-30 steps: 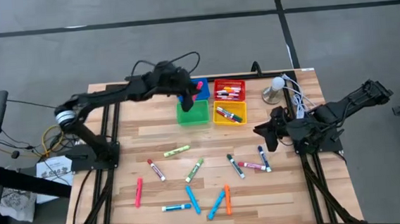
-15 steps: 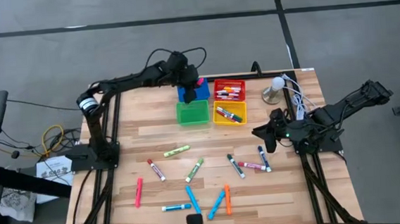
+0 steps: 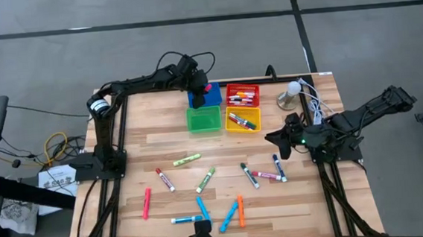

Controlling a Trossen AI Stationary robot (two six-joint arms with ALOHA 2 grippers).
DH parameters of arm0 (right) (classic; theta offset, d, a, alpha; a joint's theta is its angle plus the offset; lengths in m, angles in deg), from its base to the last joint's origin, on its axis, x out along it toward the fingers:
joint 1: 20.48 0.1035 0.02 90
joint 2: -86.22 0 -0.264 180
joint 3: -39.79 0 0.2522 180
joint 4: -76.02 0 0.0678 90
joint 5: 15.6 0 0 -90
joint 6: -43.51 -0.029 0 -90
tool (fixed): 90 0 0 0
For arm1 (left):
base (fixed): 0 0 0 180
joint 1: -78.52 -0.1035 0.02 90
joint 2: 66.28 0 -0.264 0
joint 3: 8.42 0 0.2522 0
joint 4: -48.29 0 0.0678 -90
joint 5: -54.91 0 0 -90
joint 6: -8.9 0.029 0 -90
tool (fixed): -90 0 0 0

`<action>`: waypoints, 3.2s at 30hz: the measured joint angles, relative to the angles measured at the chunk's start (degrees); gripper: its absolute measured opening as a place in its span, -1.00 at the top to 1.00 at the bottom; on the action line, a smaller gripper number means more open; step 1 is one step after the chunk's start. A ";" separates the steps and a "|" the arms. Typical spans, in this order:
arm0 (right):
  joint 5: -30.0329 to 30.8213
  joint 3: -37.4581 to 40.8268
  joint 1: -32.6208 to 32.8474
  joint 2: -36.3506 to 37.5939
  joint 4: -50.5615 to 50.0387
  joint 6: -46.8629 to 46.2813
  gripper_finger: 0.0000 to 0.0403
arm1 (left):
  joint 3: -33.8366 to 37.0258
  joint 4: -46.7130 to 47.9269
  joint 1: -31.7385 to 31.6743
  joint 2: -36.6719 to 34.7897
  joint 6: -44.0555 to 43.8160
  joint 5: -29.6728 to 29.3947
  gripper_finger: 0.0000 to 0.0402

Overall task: Pick & Place Markers
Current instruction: Put the right pink highlighter into the blue bin, then put the light green highlighter into the blue bin

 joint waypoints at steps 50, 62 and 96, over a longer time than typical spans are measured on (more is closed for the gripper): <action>0.01 -0.02 -0.18 0.00 1.36 -0.22 0.67 | 0.13 5.07 0.92 4.57 4.21 2.99 0.65; 0.00 -0.02 -0.18 0.00 1.36 -0.24 0.67 | 0.13 5.01 1.11 4.57 4.98 2.08 0.52; -1.30 -0.04 -0.18 -0.07 0.22 0.22 0.67 | 0.11 17.30 22.06 -22.93 -26.89 -1.15 0.15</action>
